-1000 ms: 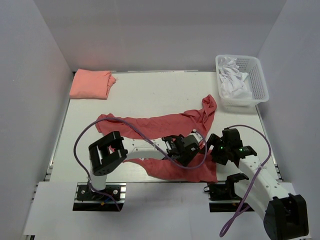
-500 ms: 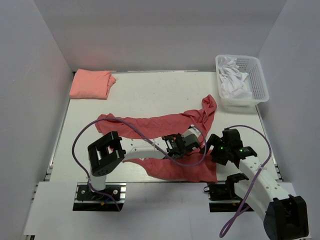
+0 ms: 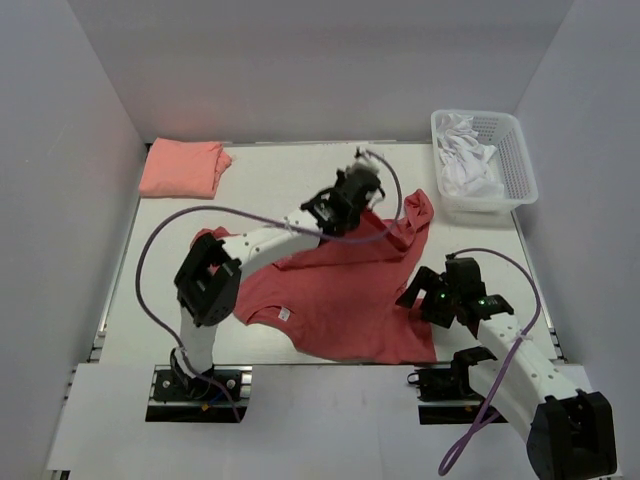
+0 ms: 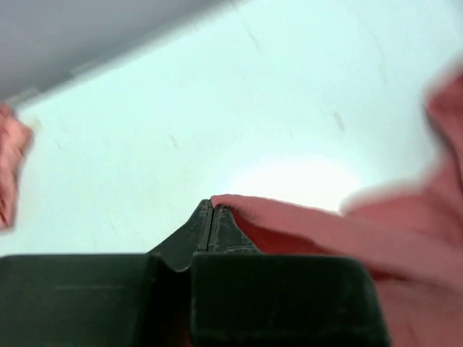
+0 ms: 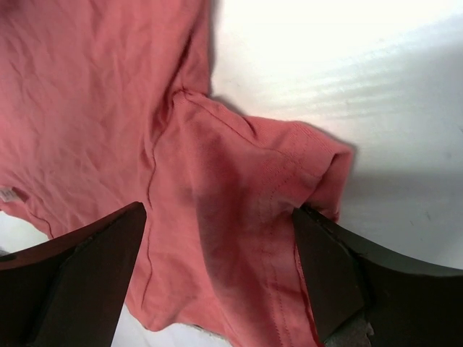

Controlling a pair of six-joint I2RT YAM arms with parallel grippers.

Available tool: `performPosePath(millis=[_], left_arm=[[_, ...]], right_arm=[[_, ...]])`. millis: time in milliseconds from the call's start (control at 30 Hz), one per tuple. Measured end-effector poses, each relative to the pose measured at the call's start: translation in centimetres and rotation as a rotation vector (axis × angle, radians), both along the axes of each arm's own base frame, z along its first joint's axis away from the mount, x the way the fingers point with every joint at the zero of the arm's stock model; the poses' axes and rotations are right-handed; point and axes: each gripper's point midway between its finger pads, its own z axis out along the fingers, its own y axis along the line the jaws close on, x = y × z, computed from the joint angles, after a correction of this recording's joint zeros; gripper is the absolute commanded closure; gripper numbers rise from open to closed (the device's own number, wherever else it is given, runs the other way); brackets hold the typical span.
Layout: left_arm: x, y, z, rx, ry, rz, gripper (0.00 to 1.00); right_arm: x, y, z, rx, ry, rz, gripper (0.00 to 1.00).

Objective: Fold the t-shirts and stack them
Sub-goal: Flatten out the tshirt

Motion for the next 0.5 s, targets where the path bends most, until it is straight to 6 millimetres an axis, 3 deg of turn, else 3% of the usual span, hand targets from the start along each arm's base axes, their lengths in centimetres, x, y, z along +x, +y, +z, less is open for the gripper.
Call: performPosePath(millis=[133,233,267,300,367,500], left_arm=[[9.7,0.7,3.2,-0.046,-0.127,0.103,1.00],[16.2,1.3,3.2,-0.058,-0.196,0.156,1.00],[18.1,1.9,2.8,-0.061,-0.216,0.172,0.99],[19.6,2.4,1.9,-0.057,-0.227,0.180,0.85],[21.8,3.9,-0.5,-0.038,-0.233,0.194,0.69],[25.0,7.4,-4.5,-0.059,-0.233,0.259,0.59]], right_arm=[[0.7,0.6,0.1,0.019,-0.027,0.029,0.11],[1.3,1.0,0.1,0.035,-0.047,0.047,0.11],[1.5,1.2,0.1,0.040,-0.052,0.054,0.11],[1.7,1.3,0.1,0.043,-0.057,0.060,0.11],[1.9,1.5,0.2,0.049,-0.069,0.073,0.11],[2.3,1.7,0.2,0.054,-0.089,0.089,0.11]])
